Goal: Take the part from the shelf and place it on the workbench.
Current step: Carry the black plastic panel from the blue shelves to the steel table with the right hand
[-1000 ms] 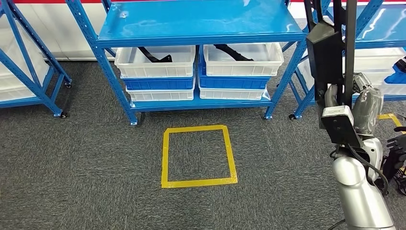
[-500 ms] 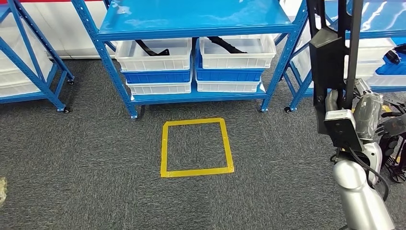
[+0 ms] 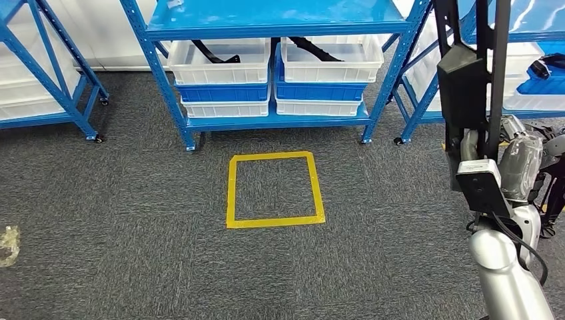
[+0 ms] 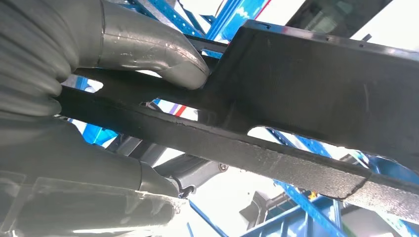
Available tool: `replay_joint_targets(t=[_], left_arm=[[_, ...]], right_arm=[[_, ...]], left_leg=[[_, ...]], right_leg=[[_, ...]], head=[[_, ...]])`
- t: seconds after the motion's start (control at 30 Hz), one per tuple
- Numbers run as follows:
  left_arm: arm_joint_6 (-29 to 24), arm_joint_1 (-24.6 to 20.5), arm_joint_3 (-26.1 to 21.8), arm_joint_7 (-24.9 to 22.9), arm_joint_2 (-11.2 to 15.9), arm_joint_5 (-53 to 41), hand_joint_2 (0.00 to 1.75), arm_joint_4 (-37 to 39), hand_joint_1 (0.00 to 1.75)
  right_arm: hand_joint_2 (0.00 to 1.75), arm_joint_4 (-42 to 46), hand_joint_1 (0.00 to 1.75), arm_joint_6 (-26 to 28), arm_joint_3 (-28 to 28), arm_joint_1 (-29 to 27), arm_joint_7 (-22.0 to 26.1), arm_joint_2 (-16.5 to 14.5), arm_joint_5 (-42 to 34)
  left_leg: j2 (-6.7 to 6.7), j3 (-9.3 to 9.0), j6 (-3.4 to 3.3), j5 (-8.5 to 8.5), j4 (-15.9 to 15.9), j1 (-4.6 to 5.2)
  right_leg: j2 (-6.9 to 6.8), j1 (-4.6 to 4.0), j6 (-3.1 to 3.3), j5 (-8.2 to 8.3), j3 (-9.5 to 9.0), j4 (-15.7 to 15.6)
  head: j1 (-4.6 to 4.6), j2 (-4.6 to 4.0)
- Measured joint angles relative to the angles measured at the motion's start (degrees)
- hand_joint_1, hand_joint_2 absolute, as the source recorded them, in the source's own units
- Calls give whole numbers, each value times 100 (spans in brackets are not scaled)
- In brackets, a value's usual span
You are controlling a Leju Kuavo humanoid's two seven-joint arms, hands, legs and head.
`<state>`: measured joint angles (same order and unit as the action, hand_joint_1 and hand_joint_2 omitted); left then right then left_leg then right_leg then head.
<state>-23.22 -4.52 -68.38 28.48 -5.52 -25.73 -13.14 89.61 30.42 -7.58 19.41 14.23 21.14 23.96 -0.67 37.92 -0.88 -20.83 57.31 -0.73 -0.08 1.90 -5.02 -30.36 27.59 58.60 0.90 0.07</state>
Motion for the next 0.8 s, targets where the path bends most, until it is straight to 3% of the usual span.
replay_joint_targets(t=[0.03, 0.1, 0.13, 0.17, 0.23, 0.27, 0.3, 0.33, 0.37, 0.43, 0.5, 0.53, 0.6, 0.67, 0.77, 0.8], left_arm=[[17, 0, 0, 15, 6, 0, 175, -2, 0], [48, 3, 0, 39, 8, -1, 175, -2, 0], [54, 7, 0, 43, 11, -2, 175, -2, 0], [57, 9, -1, 43, 13, -2, 175, -1, 0], [52, 8, 1, 43, 15, -2, 175, -1, 0], [49, 5, 1, 43, 15, -1, 175, -2, 0], [44, 4, 2, 42, 15, -1, 175, -2, 0], [40, 2, 2, 40, 14, 1, 175, -2, 0], [35, 1, 1, 38, 13, 4, 175, -2, 0], [16, -10, 0, 34, 14, 22, 175, -4, 0], [-19, -30, 0, 33, 19, 43, 175, -8, 0], [-36, -40, 0, 32, 19, 49, 175, -10, 0], [-55, -50, 1, 32, 13, 61, 175, -11, 0], [-59, -58, 0, 33, -3, 86, 175, -15, 0], [-57, -77, -1, 36, -22, 116, 175, -27, 0], [-56, -80, -1, 37, -28, 122, 175, -28, 0]], right_arm=[[175, -4, 175, 4, 1, 9, 1, 0, -2], [175, -17, 175, 11, 3, 14, 1, 4, -11], [175, -24, 175, 13, 5, 17, 1, 4, -15], [175, -28, 175, 13, 5, 24, 0, 4, -16], [175, -39, 175, 14, 7, 37, 1, -3, -10], [175, -48, 175, 15, 7, 42, 2, -8, -4], [175, -61, 175, 16, 7, 44, 3, -16, 3], [175, -77, 175, 17, 7, 46, 5, -24, 12], [175, -92, 175, 18, 7, 50, 6, -33, 24], [175, -118, 175, 19, 8, 73, 10, -52, 48], [175, -142, 175, 20, 14, 131, 19, -76, 67], [175, -158, 175, 19, 14, 175, 25, -93, 81], [175, -197, 175, 18, 8, 262, 38, -132, 118], [175, -239, 175, 19, 4, 323, 42, -167, 156], [175, -308, 175, 20, 2, 394, 35, -220, 207], [175, -330, 175, 21, 2, 402, 28, -240, 226]], left_leg=[[5, 22, 26, 51, 4, 14], [13, 47, 70, 127, -4, 5], [17, 80, 88, 48, 43, -14], [20, 141, 109, -150, 198, -30], [39, 344, 133, -783, 864, -43], [50, 442, 137, -1042, 1275, -42], [59, 493, 135, -1169, 1601, -42], [63, 459, 124, -1160, 1755, -41], [65, 327, 104, -1059, 1714, -40], [79, -232, 25, -842, 1060, -27], [93, -761, -46, -843, 301, 8], [96, -877, -67, -884, 102, 32], [85, -858, -103, -839, -4, 61], [59, -781, -165, -700, -73, 53], [29, -557, -221, -472, -103, 44], [24, -464, -218, -402, -99, 46]], right_leg=[[4, -17, 43, -72, -88, -166], [-7, -14, 157, -52, -26, -183], [-15, -4, 231, -7, 19, -169], [-23, 1, 311, 50, 73, -166], [-31, -26, 435, 188, 206, -161], [-30, -48, 465, 258, 283, -155], [-28, -68, 473, 323, 367, -149], [-26, -85, 473, 382, 446, -143], [-24, -100, 466, 434, 518, -134], [-22, -115, 437, 516, 630, -110], [-31, -137, 375, 583, 695, -85], [-40, -135, 332, 619, 716, -80], [-51, -129, 244, 701, 750, -89], [-41, -125, 217, 582, 853, 40], [-17, -115, 275, -86, 1192, 972], [-14, -109, 255, -234, 1258, 1321]], head=[[-5, 0], [-27, 0], [-36, 0], [-41, 0], [-53, 0], [-57, 0], [-60, 0], [-61, 0], [-61, 0], [-64, 0], [-60, 0], [-57, 0], [-55, 0], [-46, 0], [-10, 0], [-8, 0]])
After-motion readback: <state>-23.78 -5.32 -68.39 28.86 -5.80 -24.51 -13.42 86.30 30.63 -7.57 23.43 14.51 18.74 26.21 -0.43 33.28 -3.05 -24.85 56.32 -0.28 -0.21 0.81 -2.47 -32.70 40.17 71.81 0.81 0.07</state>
